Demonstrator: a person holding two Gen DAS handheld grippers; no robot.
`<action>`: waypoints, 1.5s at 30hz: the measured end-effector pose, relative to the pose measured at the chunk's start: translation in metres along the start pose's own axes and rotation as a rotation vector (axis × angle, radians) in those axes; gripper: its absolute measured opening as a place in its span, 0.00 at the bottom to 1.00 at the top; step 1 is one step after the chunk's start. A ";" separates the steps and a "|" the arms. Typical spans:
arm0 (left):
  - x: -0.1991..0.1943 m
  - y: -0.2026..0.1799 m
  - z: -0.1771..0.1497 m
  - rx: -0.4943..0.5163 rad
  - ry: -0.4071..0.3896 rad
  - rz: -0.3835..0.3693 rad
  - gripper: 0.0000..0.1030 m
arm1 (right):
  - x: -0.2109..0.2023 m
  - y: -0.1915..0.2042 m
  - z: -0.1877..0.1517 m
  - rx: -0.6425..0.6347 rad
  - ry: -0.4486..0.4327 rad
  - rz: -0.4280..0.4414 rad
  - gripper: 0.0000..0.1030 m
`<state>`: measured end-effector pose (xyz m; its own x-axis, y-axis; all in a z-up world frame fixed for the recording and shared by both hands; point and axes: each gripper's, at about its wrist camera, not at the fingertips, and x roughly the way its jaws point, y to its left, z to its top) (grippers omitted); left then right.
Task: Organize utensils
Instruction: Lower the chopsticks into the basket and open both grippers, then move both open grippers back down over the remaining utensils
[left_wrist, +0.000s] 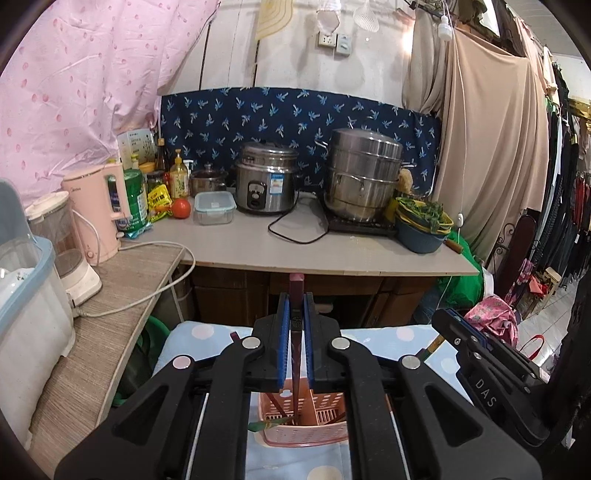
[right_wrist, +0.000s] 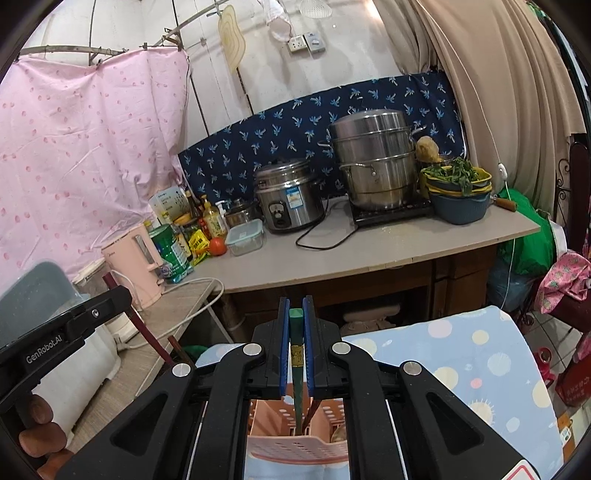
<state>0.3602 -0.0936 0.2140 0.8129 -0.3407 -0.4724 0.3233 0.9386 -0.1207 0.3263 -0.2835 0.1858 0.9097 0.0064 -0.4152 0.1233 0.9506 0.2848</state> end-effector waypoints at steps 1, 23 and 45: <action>0.002 0.001 -0.002 -0.002 0.003 0.001 0.07 | 0.002 0.000 -0.002 0.001 0.008 0.003 0.07; -0.027 -0.003 -0.028 0.024 0.018 0.060 0.37 | -0.049 -0.007 -0.019 -0.005 0.007 0.036 0.18; -0.117 -0.012 -0.114 0.100 0.095 0.098 0.37 | -0.165 0.015 -0.110 -0.091 0.085 0.076 0.18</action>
<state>0.2061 -0.0589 0.1710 0.7947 -0.2368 -0.5589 0.2953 0.9553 0.0152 0.1347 -0.2362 0.1630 0.8779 0.1017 -0.4679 0.0154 0.9707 0.2399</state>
